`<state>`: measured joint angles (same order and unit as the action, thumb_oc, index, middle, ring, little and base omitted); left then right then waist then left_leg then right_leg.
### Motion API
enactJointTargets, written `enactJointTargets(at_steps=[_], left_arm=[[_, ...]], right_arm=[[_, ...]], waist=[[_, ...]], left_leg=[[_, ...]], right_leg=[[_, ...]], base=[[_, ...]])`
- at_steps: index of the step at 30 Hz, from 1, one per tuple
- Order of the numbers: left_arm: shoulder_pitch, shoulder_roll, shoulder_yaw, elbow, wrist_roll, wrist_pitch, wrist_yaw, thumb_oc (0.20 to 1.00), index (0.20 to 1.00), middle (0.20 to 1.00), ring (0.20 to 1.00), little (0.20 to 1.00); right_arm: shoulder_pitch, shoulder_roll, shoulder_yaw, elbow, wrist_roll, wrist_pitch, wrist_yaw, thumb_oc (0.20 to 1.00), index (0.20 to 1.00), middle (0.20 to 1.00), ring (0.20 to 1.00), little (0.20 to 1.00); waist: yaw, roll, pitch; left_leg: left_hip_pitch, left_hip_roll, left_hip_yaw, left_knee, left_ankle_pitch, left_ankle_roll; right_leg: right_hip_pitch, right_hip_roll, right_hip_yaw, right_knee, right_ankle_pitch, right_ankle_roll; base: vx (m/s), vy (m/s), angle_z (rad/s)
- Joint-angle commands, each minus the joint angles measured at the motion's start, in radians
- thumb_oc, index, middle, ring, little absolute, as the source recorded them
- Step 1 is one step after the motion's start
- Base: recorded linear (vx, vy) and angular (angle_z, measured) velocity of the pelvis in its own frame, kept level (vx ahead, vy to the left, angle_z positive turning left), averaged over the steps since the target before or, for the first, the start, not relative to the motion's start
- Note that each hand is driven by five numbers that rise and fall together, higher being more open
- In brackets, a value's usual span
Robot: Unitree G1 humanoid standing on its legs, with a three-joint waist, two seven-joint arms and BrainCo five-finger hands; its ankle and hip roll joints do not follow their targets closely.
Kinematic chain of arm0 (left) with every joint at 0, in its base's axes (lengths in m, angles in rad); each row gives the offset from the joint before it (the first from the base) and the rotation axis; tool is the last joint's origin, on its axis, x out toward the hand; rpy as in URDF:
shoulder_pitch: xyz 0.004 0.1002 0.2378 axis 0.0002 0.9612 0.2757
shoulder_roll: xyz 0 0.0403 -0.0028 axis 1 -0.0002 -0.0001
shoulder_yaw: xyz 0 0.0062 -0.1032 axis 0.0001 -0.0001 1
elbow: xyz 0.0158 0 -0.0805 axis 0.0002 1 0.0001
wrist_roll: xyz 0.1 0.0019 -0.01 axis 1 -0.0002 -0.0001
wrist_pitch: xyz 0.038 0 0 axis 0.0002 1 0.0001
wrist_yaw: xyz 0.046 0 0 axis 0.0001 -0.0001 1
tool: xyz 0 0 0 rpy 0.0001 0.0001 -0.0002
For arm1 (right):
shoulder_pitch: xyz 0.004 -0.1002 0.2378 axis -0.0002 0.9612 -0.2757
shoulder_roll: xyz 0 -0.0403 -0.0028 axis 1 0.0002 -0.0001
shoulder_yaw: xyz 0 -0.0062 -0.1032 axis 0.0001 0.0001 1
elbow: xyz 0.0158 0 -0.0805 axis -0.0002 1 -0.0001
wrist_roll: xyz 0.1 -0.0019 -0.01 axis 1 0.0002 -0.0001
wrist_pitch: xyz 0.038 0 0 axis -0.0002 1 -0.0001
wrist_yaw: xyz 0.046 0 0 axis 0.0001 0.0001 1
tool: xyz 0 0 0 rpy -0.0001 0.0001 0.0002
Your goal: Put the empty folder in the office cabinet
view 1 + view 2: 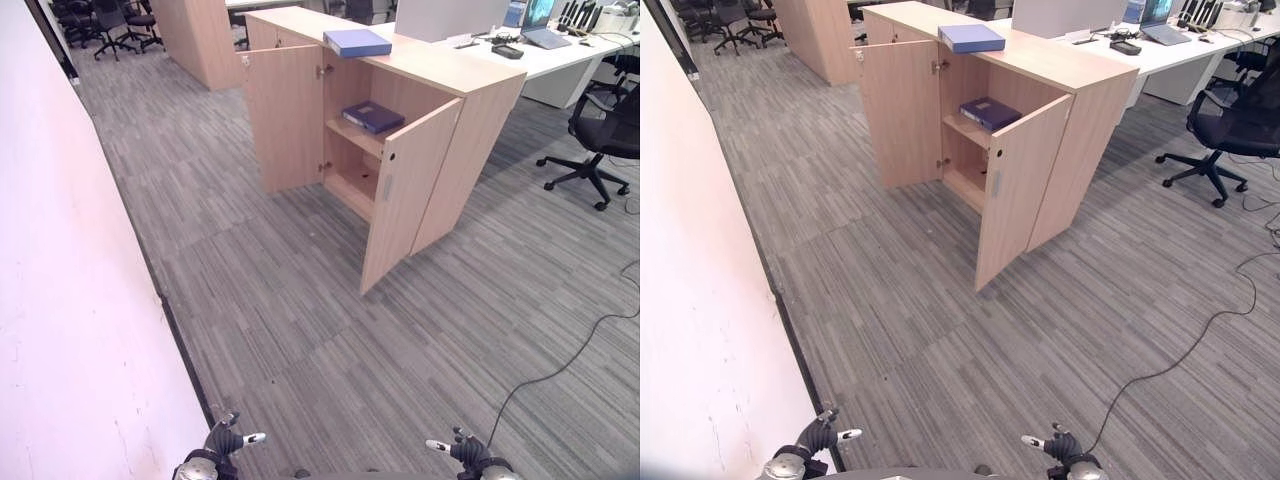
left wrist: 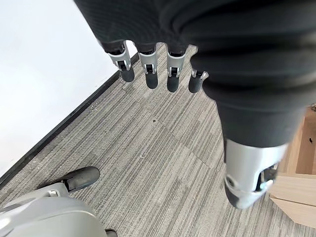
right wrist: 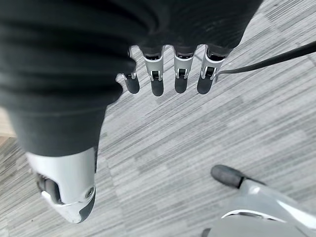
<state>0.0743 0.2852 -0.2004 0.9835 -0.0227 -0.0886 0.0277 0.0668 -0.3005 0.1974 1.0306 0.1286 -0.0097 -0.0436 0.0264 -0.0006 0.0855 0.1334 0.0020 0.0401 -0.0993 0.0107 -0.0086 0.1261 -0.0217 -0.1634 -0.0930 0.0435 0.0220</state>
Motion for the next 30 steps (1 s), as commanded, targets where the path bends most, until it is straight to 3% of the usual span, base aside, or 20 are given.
enactJointTargets(at_steps=[1, 22, 30], left_arm=[[-0.086, 0.006, -0.025, 0.052, -0.007, -0.022, -0.001, 1.0, 1.0, 1.0, 1.0, 1.0], [-0.08, -0.001, -0.017, 0.055, -0.02, -0.016, 0.005, 1.0, 1.0, 1.0, 1.0, 1.0], [-0.082, 0.015, -0.013, 0.042, -0.034, -0.009, -0.003, 1.0, 1.0, 1.0, 1.0, 1.0]], right_arm=[[-0.06, -0.001, 0.018, 0.041, 0.011, -0.015, -0.007, 1.0, 1.0, 1.0, 1.0, 1.0], [-0.047, 0.008, -0.012, 0.04, 0.063, -0.017, -0.014, 1.0, 1.0, 1.0, 1.0, 1.0], [-0.04, 0.001, -0.032, 0.035, 0.084, -0.012, -0.011, 1.0, 1.0, 1.0, 1.0, 1.0]], waist=[[0.011, -0.001, 0.02], [0.004, -0.001, 0.02], [-0.002, 0.001, 0.049]], left_leg=[[0.023, 0.052, 0.056, 0.012, -0.054, -0.056], [0.037, 0.054, 0.055, 0.012, -0.062, -0.057], [0.037, 0.079, 0.067, 0.027, -0.055, -0.055]], right_leg=[[0.028, -0.061, 0.004, 0.006, -0.073, 0.105], [0.039, -0.057, 0.006, 0.006, -0.078, 0.101], [-0.016, -0.044, 0.012, 0.119, -0.117, 0.083]], base=[[0.0, 0.0, 0.0], [0.0, -0.003, 0.0], [-0.01, -0.021, -0.02]])
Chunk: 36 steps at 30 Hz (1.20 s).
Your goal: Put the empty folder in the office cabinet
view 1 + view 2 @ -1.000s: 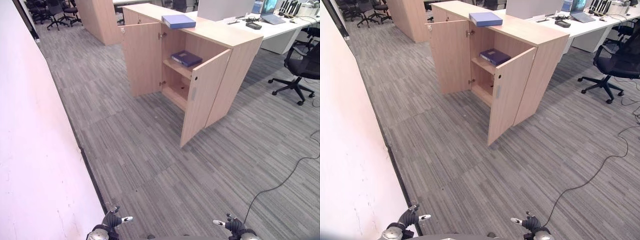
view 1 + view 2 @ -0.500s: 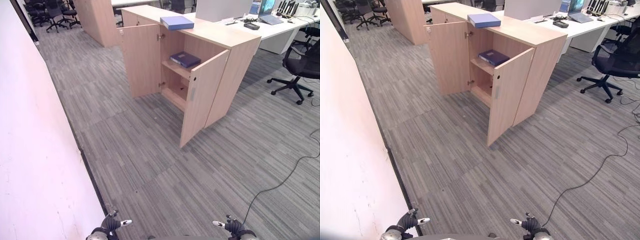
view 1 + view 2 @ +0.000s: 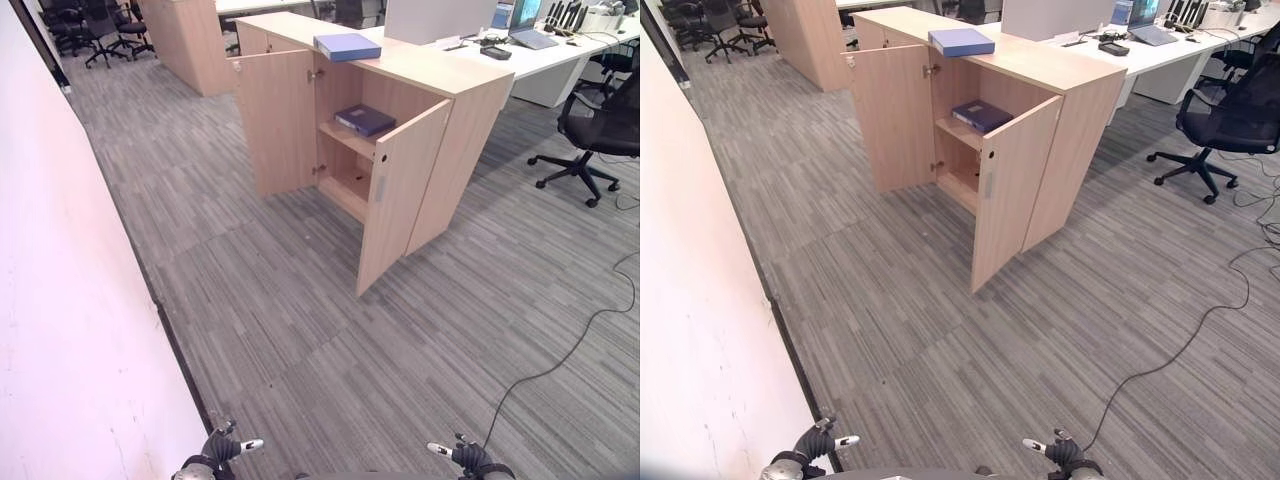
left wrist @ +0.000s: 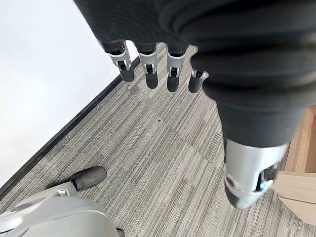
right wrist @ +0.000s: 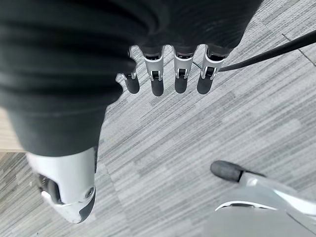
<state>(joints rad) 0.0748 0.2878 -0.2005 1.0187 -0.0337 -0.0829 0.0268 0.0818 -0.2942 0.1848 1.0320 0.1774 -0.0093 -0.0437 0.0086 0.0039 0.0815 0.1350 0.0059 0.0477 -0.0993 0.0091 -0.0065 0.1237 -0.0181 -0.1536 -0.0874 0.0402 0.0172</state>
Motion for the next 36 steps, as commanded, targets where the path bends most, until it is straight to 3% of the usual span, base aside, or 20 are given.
enactJointTargets(at_steps=[1, 12, 15, 16, 17, 19, 20, 22, 24, 25, 26, 27, 30, 35, 36], left_arm=[[-0.082, 0.012, -0.011, 0.007, -0.023, -0.015, -0.002, 1.0, 1.0, 1.0, 1.0, 1.0], [-0.081, 0.015, -0.003, -0.003, -0.048, -0.009, -0.004, 1.0, 1.0, 1.0, 1.0, 1.0], [-0.1, 0.022, -0.011, -0.018, -0.059, -0.013, -0.004, 1.0, 1.0, 1.0, 1.0, 1.0], [-0.112, 0.025, -0.021, -0.031, -0.067, -0.012, -0.005, 1.0, 1.0, 1.0, 1.0, 1.0], [-0.113, 0.025, -0.021, -0.03, -0.067, -0.011, -0.005, 1.0, 1.0, 1.0, 1.0, 1.0], [-0.127, 0.021, -0.028, -0.046, -0.083, -0.013, 0.0, 1.0, 1.0, 1.0, 1.0, 1.0], [-0.127, 0.021, -0.028, -0.045, -0.083, -0.013, 0.0, 1.0, 1.0, 1.0, 1.0, 1.0], [-0.135, 0.02, -0.031, -0.047, -0.089, -0.014, 0.007, 1.0, 1.0, 1.0, 1.0, 1.0], [-0.137, 0.019, -0.035, -0.044, -0.088, -0.011, 0.01, 1.0, 1.0, 1.0, 1.0, 1.0], [-0.137, 0.022, -0.036, -0.044, -0.087, -0.011, 0.012, 1.0, 1.0, 1.0, 1.0, 1.0], [-0.141, 0.023, -0.039, -0.038, -0.086, -0.01, 0.012, 1.0, 1.0, 1.0, 1.0, 1.0], [-0.141, 0.023, -0.039, -0.037, -0.086, -0.01, 0.013, 1.0, 1.0, 1.0, 1.0, 1.0], [-0.147, 0.026, -0.038, -0.024, -0.099, -0.019, 0.025, 1.0, 1.0, 1.0, 1.0, 1.0], [-0.132, 0.024, -0.023, -0.003, -0.102, -0.023, 0.026, 1.0, 1.0, 1.0, 1.0, 1.0], [-0.13, 0.029, -0.022, 0.002, -0.096, -0.022, 0.025, 1.0, 1.0, 1.0, 1.0, 1.0]], right_arm=[[-0.053, -0.004, -0.022, 0.036, 0.04, -0.013, -0.011, 1.0, 1.0, 1.0, 1.0, 1.0], [-0.04, -0.001, -0.054, 0.044, 0.083, -0.014, -0.014, 1.0, 1.0, 1.0, 1.0, 1.0], [-0.05, -0.011, -0.063, 0.04, 0.1, -0.019, -0.019, 1.0, 1.0, 1.0, 1.0, 1.0], [-0.051, -0.018, -0.073, 0.033, 0.113, -0.025, -0.022, 1.0, 1.0, 1.0, 1.0, 1.0], [-0.052, -0.018, -0.074, 0.033, 0.113, -0.025, -0.022, 1.0, 1.0, 1.0, 1.0, 1.0], [-0.054, -0.024, -0.091, 0.028, 0.142, -0.023, -0.033, 1.0, 1.0, 1.0, 1.0, 1.0], [-0.054, -0.024, -0.091, 0.028, 0.142, -0.023, -0.033, 1.0, 1.0, 1.0, 1.0, 1.0], [-0.051, -0.026, -0.097, 0.031, 0.156, -0.024, -0.038, 1.0, 1.0, 1.0, 1.0, 1.0], [-0.052, -0.028, -0.096, 0.039, 0.155, -0.023, -0.042, 1.0, 1.0, 1.0, 1.0, 1.0], [-0.051, -0.03, -0.095, 0.041, 0.154, -0.024, -0.043, 1.0, 1.0, 1.0, 1.0, 1.0], [-0.065, -0.035, -0.094, 0.054, 0.158, -0.024, -0.05, 1.0, 1.0, 1.0, 1.0, 1.0], [-0.066, -0.035, -0.094, 0.055, 0.158, -0.024, -0.049, 1.0, 1.0, 1.0, 1.0, 1.0], [-0.089, -0.041, -0.081, 0.076, 0.161, -0.026, -0.059, 1.0, 1.0, 1.0, 1.0, 1.0], [-0.095, -0.035, -0.076, 0.089, 0.147, -0.024, -0.051, 1.0, 1.0, 1.0, 1.0, 1.0], [-0.096, -0.029, -0.082, 0.089, 0.149, -0.026, -0.05, 1.0, 1.0, 1.0, 1.0, 1.0]], waist=[[0.014, -0.003, 0.052], [-0.001, 0.005, 0.055], [-0.004, -0.004, 0.091], [-0.005, -0.017, 0.116], [-0.008, -0.015, 0.114], [-0.005, -0.023, 0.149], [-0.006, -0.022, 0.147], [-0.001, -0.025, 0.157], [0.011, -0.019, 0.159], [0.017, -0.014, 0.159], [0.031, 0.003, 0.164], [0.031, 0.0, 0.167], [0.062, -0.002, 0.176], [0.087, -0.007, 0.141], [0.096, -0.012, 0.123]], left_leg=[[0.038, 0.077, 0.063, 0.028, -0.053, -0.057], [0.056, 0.099, 0.073, 0.047, -0.054, -0.072], [-0.045, 0.113, 0.071, 0.208, -0.071, -0.09], [-0.139, 0.122, 0.07, 0.357, -0.046, -0.102], [-0.151, 0.124, 0.066, 0.369, -0.05, -0.103], [-0.276, 0.135, 0.056, 0.548, 0.044, -0.107], [-0.282, 0.136, 0.053, 0.553, 0.043, -0.107], [-0.351, 0.149, 0.059, 0.54, 0.042, -0.096], [-0.365, 0.161, 0.042, 0.446, 0.037, -0.093], [-0.367, 0.169, 0.025, 0.396, 0.067, -0.1], [-0.408, 0.207, -0.01, 0.273, 0.135, -0.118], [-0.401, 0.204, -0.007, 0.266, 0.137, -0.118], [-0.457, 0.257, -0.064, 0.099, 0.161, -0.137], [-0.44, 0.277, -0.066, 0.08, 0.19, -0.162], [-0.444, 0.28, -0.058, 0.105, 0.219, -0.175]], right_leg=[[-0.016, -0.045, 0.001, 0.122, -0.119, 0.085], [0.004, -0.032, 0.002, 0.124, -0.14, 0.077], [-0.025, -0.032, 0.012, 0.155, -0.155, 0.057], [-0.024, -0.035, 0.015, 0.172, -0.164, 0.038], [-0.029, -0.033, 0.012, 0.173, -0.164, 0.037], [-0.032, -0.029, 0.009, 0.208, -0.187, 0.008], [-0.036, -0.028, 0.007, 0.209, -0.188, 0.007], [-0.03, -0.03, 0.007, 0.219, -0.209, 0.004], [-0.018, -0.025, 0.013, 0.227, -0.232, 0.012], [-0.008, -0.018, 0.017, 0.23, -0.244, 0.015], [0.016, -0.003, 0.035, 0.229, -0.271, 0.027], [0.018, -0.007, 0.035, 0.232, -0.275, 0.027], [0.08, -0.018, 0.102, 0.241, -0.329, 0.043], [0.159, -0.043, 0.158, 0.203, -0.363, 0.067], [0.171, -0.062, 0.163, 0.191, -0.362, 0.08]], base=[[0.0, 0.0, 0.0], [0.02, -0.045, 0.0], [-0.13, -0.096, 0.0], [-0.11, -0.122, 0.09], [-0.08, -0.127, 0.31], [-0.04, -0.103, 0.35], [0.01, -0.073, 0.19], [0.11, -0.004, 0.28], [0.21, 0.06, 0.05], [0.36, 0.172, 0.04], [0.29, 0.145, 0.04], [0.3, 0.164, 0.04], [0.37, 0.195, -0.09], [0.33, 0.232, -0.55], [0.17, 0.172, -0.53]])
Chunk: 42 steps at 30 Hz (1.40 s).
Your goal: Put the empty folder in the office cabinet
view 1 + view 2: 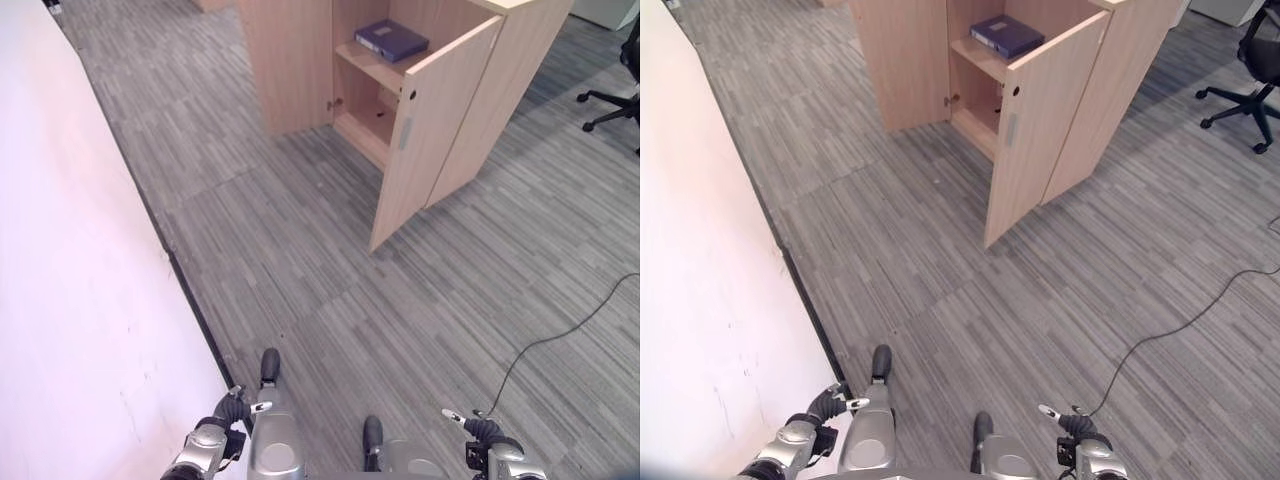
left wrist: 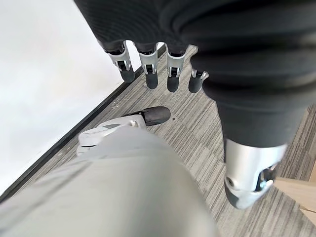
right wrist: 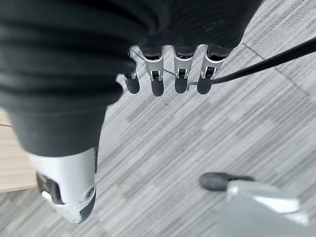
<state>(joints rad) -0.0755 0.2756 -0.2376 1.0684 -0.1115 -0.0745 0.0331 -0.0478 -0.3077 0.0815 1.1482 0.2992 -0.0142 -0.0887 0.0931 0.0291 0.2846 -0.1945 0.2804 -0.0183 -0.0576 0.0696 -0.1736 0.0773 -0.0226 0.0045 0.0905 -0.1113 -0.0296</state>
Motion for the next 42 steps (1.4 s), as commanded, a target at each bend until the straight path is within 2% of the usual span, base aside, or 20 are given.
enactJointTargets(at_steps=[1, 4, 5, 7, 8, 9, 11, 12, 13, 15, 18, 20, 22, 24, 27, 32, 35, 37, 38, 42], left_arm=[[0.021, 0.041, 0.016, -0.047, -0.019, -0.031, 0.018, 1.0, 1.0, 1.0, 1.0, 1.0], [0.015, 0.066, 0.007, -0.035, 0.003, -0.029, 0.012, 1.0, 1.0, 1.0, 1.0, 1.0], [0.015, 0.066, 0.007, -0.035, 0.003, -0.029, 0.012, 1.0, 1.0, 1.0, 1.0, 1.0], [0.009, 0.076, 0.005, -0.036, 0.001, -0.03, 0.011, 1.0, 1.0, 1.0, 1.0, 1.0], [0.001, 0.094, 0.004, -0.054, -0.003, -0.03, 0.008, 1.0, 1.0, 1.0, 1.0, 1.0], [0.001, 0.095, 0.004, -0.054, -0.003, -0.029, 0.008, 1.0, 1.0, 1.0, 1.0, 1.0], [-0.008, 0.111, 0.005, -0.075, -0.01, -0.028, 0.007, 1.0, 1.0, 1.0, 1.0, 1.0], [-0.018, 0.124, 0.008, -0.082, -0.015, -0.027, 0.015, 1.0, 1.0, 1.0, 1.0, 1.0], [-0.022, 0.129, 0.006, -0.084, -0.014, -0.028, 0.015, 1.0, 1.0, 1.0, 1.0, 1.0], [-0.024, 0.131, 0.004, -0.086, -0.012, -0.026, 0.015, 1.0, 1.0, 1.0, 1.0, 1.0], [-0.04, 0.123, 0.003, -0.091, -0.008, -0.023, 0.012, 1.0, 1.0, 1.0, 1.0, 1.0], [-0.05, 0.119, 0.007, -0.082, -0.002, -0.022, 0.012, 1.0, 1.0, 1.0, 1.0, 1.0], [-0.066, 0.111, 0.0, -0.061, 0.006, -0.016, 0.01, 1.0, 1.0, 1.0, 1.0, 1.0], [-0.07, 0.107, 0.0, -0.057, 0.011, -0.015, 0.007, 1.0, 1.0, 1.0, 1.0, 1.0], [-0.062, 0.102, 0.003, -0.063, 0.026, -0.02, -0.001, 1.0, 1.0, 1.0, 1.0, 1.0], [-0.043, 0.078, -0.004, -0.072, 0.033, -0.027, -0.01, 1.0, 1.0, 1.0, 1.0, 1.0], [-0.047, 0.06, -0.014, -0.081, 0.03, -0.027, -0.011, 1.0, 1.0, 1.0, 1.0, 1.0], [-0.05, 0.05, -0.018, -0.095, 0.013, -0.027, -0.009, 1.0, 1.0, 1.0, 1.0, 1.0], [-0.047, 0.041, -0.017, -0.107, -0.006, -0.033, 0.005, 1.0, 1.0, 1.0, 1.0, 1.0], [-0.045, 0.032, -0.014, -0.118, -0.025, -0.035, 0.014, 1.0, 1.0, 1.0, 1.0, 1.0]], right_arm=[[0.034, -0.015, 0.022, -0.027, 0.028, -0.021, -0.005, 1.0, 1.0, 1.0, 1.0, 1.0], [0.023, 0.01, 0.007, -0.026, 0.045, -0.017, 0.007, 1.0, 1.0, 1.0, 1.0, 1.0], [0.023, 0.011, 0.007, -0.025, 0.045, -0.017, 0.007, 1.0, 1.0, 1.0, 1.0, 1.0], [0.01, 0.018, 0.007, -0.027, 0.054, -0.018, 0.011, 1.0, 1.0, 1.0, 1.0, 1.0], [-0.008, 0.024, 0.002, -0.038, 0.067, -0.022, 0.01, 1.0, 1.0, 1.0, 1.0, 1.0], [-0.008, 0.024, 0.002, -0.038, 0.067, -0.022, 0.01, 1.0, 1.0, 1.0, 1.0, 1.0], [-0.033, 0.027, -0.004, -0.055, 0.079, -0.028, 0.006, 1.0, 1.0, 1.0, 1.0, 1.0], [-0.067, 0.024, -0.007, -0.07, 0.085, -0.031, -0.001, 1.0, 1.0, 1.0, 1.0, 1.0], [-0.076, 0.024, -0.003, -0.077, 0.085, -0.036, -0.004, 1.0, 1.0, 1.0, 1.0, 1.0], [-0.081, 0.026, -0.002, -0.078, 0.085, -0.036, -0.005, 1.0, 1.0, 1.0, 1.0, 1.0], [-0.083, 0.017, -0.013, -0.07, 0.089, -0.039, -0.01, 1.0, 1.0, 1.0, 1.0, 1.0], [-0.074, 0.008, -0.021, -0.063, 0.087, -0.04, -0.016, 1.0, 1.0, 1.0, 1.0, 1.0], [-0.064, 0.002, -0.03, -0.049, 0.091, -0.04, -0.023, 1.0, 1.0, 1.0, 1.0, 1.0], [-0.059, 0.002, -0.036, -0.044, 0.096, -0.039, -0.024, 1.0, 1.0, 1.0, 1.0, 1.0], [-0.04, 0.003, -0.061, -0.02, 0.104, -0.036, -0.023, 1.0, 1.0, 1.0, 1.0, 1.0], [-0.004, -0.022, -0.083, -0.005, 0.12, -0.045, -0.029, 1.0, 1.0, 1.0, 1.0, 1.0], [0.019, -0.042, -0.096, -0.004, 0.132, -0.049, -0.031, 1.0, 1.0, 1.0, 1.0, 1.0], [0.022, -0.054, -0.098, -0.01, 0.138, -0.051, -0.034, 1.0, 1.0, 1.0, 1.0, 1.0], [0.007, -0.065, -0.095, -0.019, 0.143, -0.051, -0.036, 1.0, 1.0, 1.0, 1.0, 1.0], [-0.007, -0.08, -0.083, -0.029, 0.141, -0.046, -0.037, 1.0, 1.0, 1.0, 1.0, 1.0]], waist=[[0.011, -0.038, -0.081], [0.024, -0.078, -0.115], [0.024, -0.08, -0.117], [0.028, -0.095, -0.124], [0.036, -0.11, -0.128], [0.037, -0.111, -0.129], [0.039, -0.108, -0.123], [0.034, -0.087, -0.097], [0.036, -0.073, -0.088], [0.028, -0.066, -0.078], [-0.023, -0.029, -0.043], [-0.046, -0.018, -0.03], [-0.083, -0.016, -0.02], [-0.094, -0.013, -0.013], [-0.124, -0.001, -0.023], [-0.17, 0.03, -0.043], [-0.205, 0.054, -0.053], [-0.212, 0.06, -0.042], [-0.197, 0.058, -0.014], [-0.179, 0.059, 0.0]], left_leg=[[-0.115, 0.005, 0.008, 0.063, 0.159, -0.008], [-0.177, -0.04, 0.036, 0.207, 0.127, 0.012], [-0.181, -0.041, 0.037, 0.211, 0.124, 0.013], [-0.193, -0.065, 0.05, 0.241, 0.089, 0.032], [-0.199, -0.092, 0.067, 0.253, 0.053, 0.058], [-0.201, -0.092, 0.069, 0.254, 0.051, 0.059], [-0.194, -0.106, 0.082, 0.252, 0.024, 0.086], [-0.164, -0.102, 0.104, 0.24, -0.003, 0.11], [-0.146, -0.096, 0.124, 0.235, -0.018, 0.119], [-0.117, -0.102, 0.136, 0.229, -0.034, 0.127], [-0.013, -0.14, 0.168, 0.173, -0.052, 0.145], [0.049, -0.155, 0.201, 0.136, -0.067, 0.137], [0.134, -0.186, 0.235, 0.096, -0.099, 0.13], [0.169, -0.19, 0.246, 0.089, -0.123, 0.126], [0.249, -0.188, 0.305, 0.078, -0.164, 0.11], [0.31, -0.204, 0.326, 0.097, -0.221, 0.113], [0.297, -0.151, 0.363, 0.232, -0.245, 0.076], [0.237, -0.081, 0.369, 0.448, -0.178, 0.035], [0.183, -0.058, 0.339, 0.586, -0.095, 0.007], [0.112, -0.019, 0.314, 0.573, -0.079, 0.018]], right_leg=[[0.217, -0.057, 0.005, 0.013, -0.211, 0.127], [0.208, -0.14, 0.005, -0.01, -0.142, 0.191], [0.206, -0.142, 0.005, -0.012, -0.142, 0.192], [0.179, -0.169, 0.014, -0.003, -0.077, 0.213], [0.144, -0.188, 0.02, 0.025, -0.002, 0.23], [0.141, -0.19, 0.021, 0.025, -0.002, 0.231], [0.072, -0.197, 0.02, 0.127, 0.077, 0.241], [-0.015, -0.218, -0.023, 0.244, 0.173, 0.245], [-0.043, -0.232, -0.081, 0.278, 0.188, 0.241], [-0.068, -0.237, -0.12, 0.309, 0.175, 0.241], [-0.21, -0.134, -0.141, 0.368, 0.079, 0.225], [-0.218, -0.134, -0.232, 0.267, 0.037, 0.212], [-0.272, -0.143, -0.332, 0.135, 0.076, 0.183], [-0.282, -0.147, -0.358, 0.095, 0.096, 0.189], [-0.314, -0.201, -0.487, 0.019, 0.158, 0.201], [-0.31, -0.172, -0.401, 0.024, 0.17, 0.176], [-0.286, -0.159, -0.401, 0.034, 0.138, 0.147], [-0.243, -0.135, -0.406, 0.022, 0.108, 0.109], [-0.207, -0.116, -0.391, 0.01, 0.08, 0.084], [-0.166, -0.109, -0.34, -0.007, 0.055, 0.087]], base=[[0.29, 0.301, -0.5], [0.32, 0.387, -0.37], [0.23, 0.293, -0.06], [0.19, 0.265, 0.06], [0.16, 0.242, -0.13], [0.15, 0.238, -0.16], [0.08, 0.245, -0.08], [0.07, 0.361, -0.15], [0.05, 0.285, -0.25], [0.08, 0.205, -0.18], [0.17, 0.315, -0.14], [0.28, 0.147, -0.45], [0.3, 0.063, -0.22], [0.21, 0.002, -0.14], [0.33, -0.035, -0.21], [0.25, -0.009, -0.44], [0.23, -0.132, -0.23], [0.24, -0.25, -0.09], [0.19, -0.187, -0.22], [0.12, 0.0, -0.71]])
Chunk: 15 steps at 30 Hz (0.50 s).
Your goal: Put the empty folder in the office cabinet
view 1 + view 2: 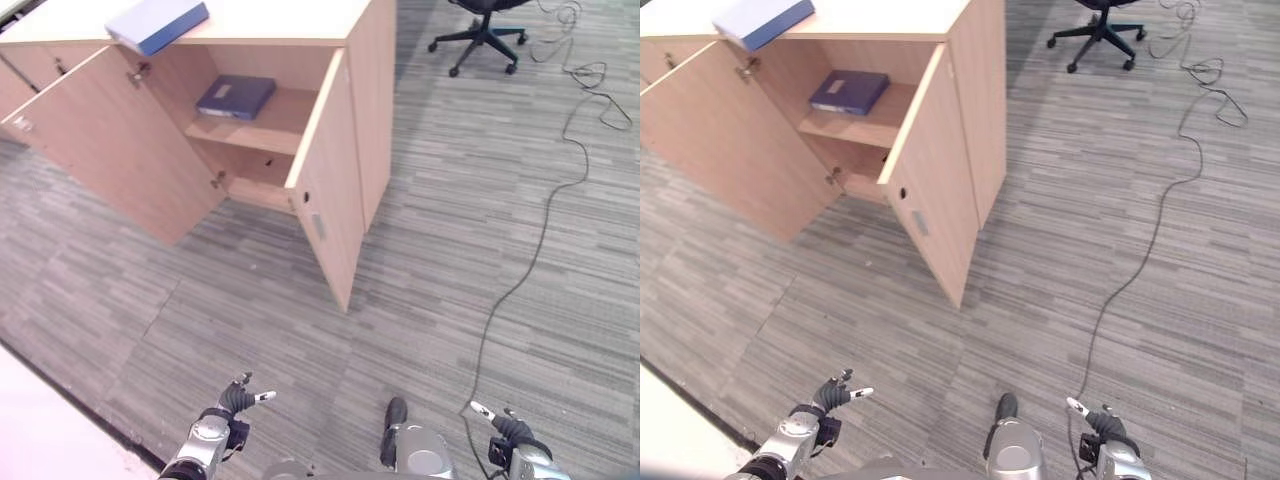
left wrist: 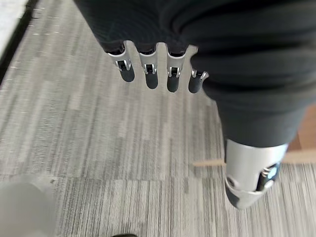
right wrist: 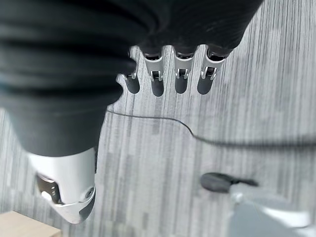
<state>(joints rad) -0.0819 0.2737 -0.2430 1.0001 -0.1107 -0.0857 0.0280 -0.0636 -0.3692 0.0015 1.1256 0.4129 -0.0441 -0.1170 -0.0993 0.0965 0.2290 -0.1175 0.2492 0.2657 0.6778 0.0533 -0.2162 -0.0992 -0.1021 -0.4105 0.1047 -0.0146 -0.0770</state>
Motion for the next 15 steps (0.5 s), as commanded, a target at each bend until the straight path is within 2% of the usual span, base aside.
enactJointTargets(at_steps=[1, 3, 4, 5, 6, 7, 8, 9, 12, 15], left_arm=[[-0.039, 0.033, -0.009, -0.05, -0.026, -0.024, 0.019, 1.0, 1.0, 1.0, 1.0, 1.0], [-0.019, 0.022, -0.002, -0.054, -0.026, -0.026, 0.022, 1.0, 1.0, 1.0, 1.0, 1.0], [-0.02, 0.022, -0.002, -0.054, -0.026, -0.026, 0.022, 1.0, 1.0, 1.0, 1.0, 1.0], [-0.01, 0.019, -0.003, -0.054, -0.034, -0.03, 0.026, 1.0, 1.0, 1.0, 1.0, 1.0], [-0.01, 0.019, -0.003, -0.054, -0.034, -0.03, 0.026, 1.0, 1.0, 1.0, 1.0, 1.0], [-0.009, 0.017, -0.003, -0.051, -0.036, -0.033, 0.029, 1.0, 1.0, 1.0, 1.0, 1.0], [0.001, 0.013, -0.002, -0.043, -0.041, -0.039, 0.034, 1.0, 1.0, 1.0, 1.0, 1.0], [0.001, 0.013, -0.002, -0.042, -0.042, -0.039, 0.034, 1.0, 1.0, 1.0, 1.0, 1.0], [0.013, 0.016, 0.004, -0.027, -0.046, -0.044, 0.037, 1.0, 1.0, 1.0, 1.0, 1.0], [0.024, 0.026, 0.005, -0.017, -0.043, -0.049, 0.038, 1.0, 1.0, 1.0, 1.0, 1.0]], right_arm=[[0.008, -0.019, -0.003, -0.007, 0.027, -0.017, -0.009, 1.0, 1.0, 1.0, 1.0, 1.0], [0.005, -0.04, 0.003, -0.014, 0.007, -0.017, -0.008, 1.0, 1.0, 1.0, 1.0, 1.0], [0.004, -0.041, 0.003, -0.014, 0.007, -0.017, -0.008, 1.0, 1.0, 1.0, 1.0, 1.0], [0.006, -0.051, 0.009, -0.009, -0.004, -0.015, -0.007, 1.0, 1.0, 1.0, 1.0, 1.0], [0.005, -0.052, 0.009, -0.009, -0.004, -0.015, -0.007, 1.0, 1.0, 1.0, 1.0, 1.0], [0.007, -0.057, 0.009, -0.005, -0.01, -0.014, -0.007, 1.0, 1.0, 1.0, 1.0, 1.0], [0.01, -0.064, 0.008, -0.004, -0.023, -0.013, -0.006, 1.0, 1.0, 1.0, 1.0, 1.0], [0.011, -0.064, 0.008, -0.004, -0.023, -0.013, -0.006, 1.0, 1.0, 1.0, 1.0, 1.0], [0.012, -0.075, 0.006, 0.001, -0.037, -0.011, -0.001, 1.0, 1.0, 1.0, 1.0, 1.0], [0.002, -0.084, 0.007, 0.003, -0.046, -0.01, 0.008, 1.0, 1.0, 1.0, 1.0, 1.0]], waist=[[0.014, -0.008, 0.056], [0.034, 0.016, 0.053], [0.035, 0.014, 0.051], [0.049, 0.032, 0.055], [0.05, 0.033, 0.053], [0.056, 0.039, 0.055], [0.067, 0.047, 0.054], [0.067, 0.046, 0.056], [0.077, 0.044, 0.06], [0.084, 0.039, 0.061]], left_leg=[[0.036, 0.012, 0.03, -0.162, -0.063, 0.061], [0.053, 0.056, 0.0, -0.415, -0.004, 0.064], [0.055, 0.053, 0.003, -0.424, 0.004, 0.065], [0.059, 0.054, -0.062, -0.549, 0.044, 0.052], [0.058, 0.053, -0.061, -0.554, 0.05, 0.052], [0.053, 0.055, -0.103, -0.597, 0.075, 0.046], [0.029, 0.062, -0.181, -0.653, 0.115, 0.034], [0.034, 0.06, -0.18, -0.657, 0.115, 0.034], [0.011, 0.077, -0.258, -0.706, 0.161, 0.019], [-0.011, 0.13, -0.324, -0.734, 0.187, -0.001]], right_leg=[[0.01, -0.029, 0.075, -0.021, -0.042, 0.135], [0.049, -0.03, 0.148, -0.019, -0.066, 0.162], [0.046, -0.032, 0.149, -0.02, -0.062, 0.162], [0.065, -0.031, 0.195, -0.007, -0.091, 0.175], [0.062, -0.03, 0.195, -0.009, -0.088, 0.174], [0.071, -0.033, 0.216, -0.004, -0.097, 0.179], [0.082, -0.038, 0.258, 0.003, -0.112, 0.188], [0.084, -0.04, 0.259, 0.006, -0.116, 0.189], [0.092, -0.051, 0.333, 0.039, -0.147, 0.2], [0.059, -0.076, 0.416, 0.122, -0.191, 0.222]], base=[[0.32, 0.19, -0.71], [0.33, 0.303, -0.64], [0.39, 0.377, -0.99], [0.2, 0.191, -0.92], [0.3, 0.282, -1.01], [0.26, 0.257, -0.82], [0.27, 0.258, -0.76], [0.27, 0.258, -0.72], [0.2, 0.196, -0.51], [0.22, 0.355, -0.48]])
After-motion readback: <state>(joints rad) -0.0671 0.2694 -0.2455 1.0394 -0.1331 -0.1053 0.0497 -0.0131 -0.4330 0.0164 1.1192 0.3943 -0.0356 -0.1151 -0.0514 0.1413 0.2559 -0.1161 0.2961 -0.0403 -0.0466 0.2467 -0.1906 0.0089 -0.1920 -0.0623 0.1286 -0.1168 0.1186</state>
